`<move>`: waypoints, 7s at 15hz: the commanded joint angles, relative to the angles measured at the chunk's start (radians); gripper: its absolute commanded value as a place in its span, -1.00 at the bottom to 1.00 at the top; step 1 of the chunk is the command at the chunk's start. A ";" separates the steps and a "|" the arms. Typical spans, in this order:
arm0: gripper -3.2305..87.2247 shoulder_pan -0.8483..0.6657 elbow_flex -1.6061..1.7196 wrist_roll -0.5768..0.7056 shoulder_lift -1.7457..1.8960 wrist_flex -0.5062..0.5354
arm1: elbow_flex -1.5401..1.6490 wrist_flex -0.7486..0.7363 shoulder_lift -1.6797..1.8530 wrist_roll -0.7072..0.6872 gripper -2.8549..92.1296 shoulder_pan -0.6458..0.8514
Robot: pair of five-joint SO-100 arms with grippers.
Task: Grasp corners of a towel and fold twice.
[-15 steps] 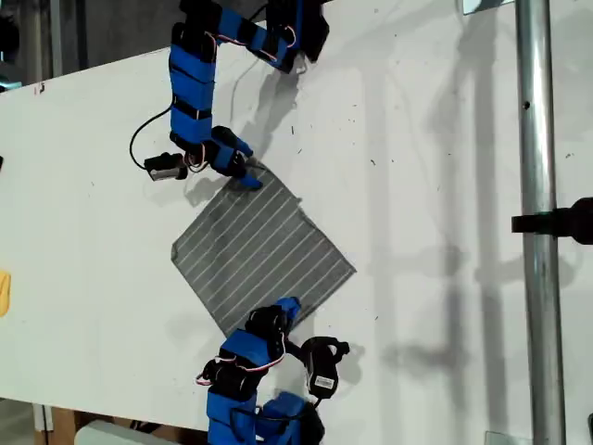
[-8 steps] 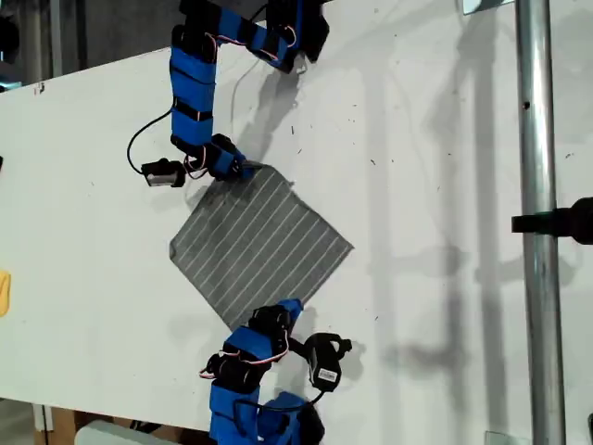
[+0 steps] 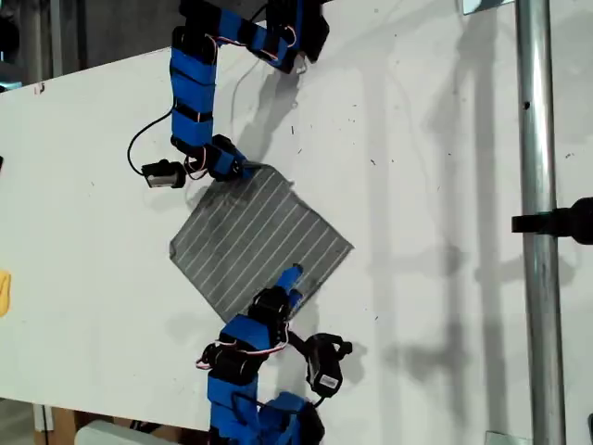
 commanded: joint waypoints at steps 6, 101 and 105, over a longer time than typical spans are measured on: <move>-0.41 0.011 -0.318 0.202 -0.374 -0.002 | -0.032 -0.014 -0.002 0.003 -0.94 -0.009; -0.95 0.483 -0.377 -0.201 -0.431 0.265 | -0.054 0.077 0.318 0.779 -0.94 -0.956; -0.95 0.290 -0.281 -0.067 -0.356 0.258 | -0.060 0.067 0.336 0.566 -0.94 -0.709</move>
